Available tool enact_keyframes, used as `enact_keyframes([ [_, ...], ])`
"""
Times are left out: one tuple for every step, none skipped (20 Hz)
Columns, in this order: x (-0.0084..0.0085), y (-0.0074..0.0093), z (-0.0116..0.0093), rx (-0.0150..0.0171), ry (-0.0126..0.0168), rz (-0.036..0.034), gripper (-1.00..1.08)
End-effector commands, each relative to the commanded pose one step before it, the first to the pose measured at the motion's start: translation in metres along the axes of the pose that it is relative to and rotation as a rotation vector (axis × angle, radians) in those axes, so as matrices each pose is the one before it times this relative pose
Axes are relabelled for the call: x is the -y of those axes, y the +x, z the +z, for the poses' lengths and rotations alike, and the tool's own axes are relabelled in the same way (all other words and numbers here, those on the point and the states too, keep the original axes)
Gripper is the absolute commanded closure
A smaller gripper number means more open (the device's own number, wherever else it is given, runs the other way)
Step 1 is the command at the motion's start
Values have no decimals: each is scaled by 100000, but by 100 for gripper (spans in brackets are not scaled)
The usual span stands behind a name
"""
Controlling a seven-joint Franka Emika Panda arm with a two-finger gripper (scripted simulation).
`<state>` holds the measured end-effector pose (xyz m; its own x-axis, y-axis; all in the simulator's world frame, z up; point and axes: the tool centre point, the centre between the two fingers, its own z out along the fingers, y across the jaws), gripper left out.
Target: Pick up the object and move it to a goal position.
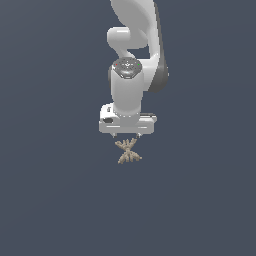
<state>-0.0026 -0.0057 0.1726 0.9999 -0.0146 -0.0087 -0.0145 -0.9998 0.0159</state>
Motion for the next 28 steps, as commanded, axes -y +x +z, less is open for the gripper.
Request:
enact_keyframes([
  [-1,0,0,0,0,0,-100],
  [-20,15,-16,-37,-44,-79,-100],
  [-45,41,-52,-120,-138,-249,-100],
  [-87,69,-84,-197,-222,-394,-100],
  [-125,95,-121,-287,-309,-529,-100],
  [-123,86,-119,-289,-287,-459,-100],
  [-95,60,-93,-235,-205,-290,-100],
  [-65,33,-64,-171,-117,-120,-100],
  [-19,7,-14,-61,-16,28,-100],
  [46,-21,-17,0,0,0,-100],
  [3,14,62,163,25,-125,-100],
  [32,25,39,161,-58,-351,-100],
  [43,42,54,226,-103,-553,-100],
  [60,57,74,307,-137,-744,-100],
  [79,69,99,407,-161,-929,-100],
  [100,83,122,499,-188,-1118,-100],
  [110,99,139,576,-222,-1307,-100],
  [126,115,160,666,-253,-1504,-100],
  [141,131,182,758,-281,-1700,-100],
  [154,147,202,849,-309,-1895,-100],
  [167,165,223,943,-334,-2090,-100],
  [179,182,243,1037,-358,-2283,-100],
  [189,200,264,1133,-379,-2473,-100],
  [199,219,284,1229,-397,-2662,-100],
  [207,237,304,1327,-412,-2847,-100],
  [213,256,323,1425,-423,-3028,-100],
  [218,275,342,1525,-430,-3206,-100],
  [221,294,361,1625,-433,-3381,-100],
])
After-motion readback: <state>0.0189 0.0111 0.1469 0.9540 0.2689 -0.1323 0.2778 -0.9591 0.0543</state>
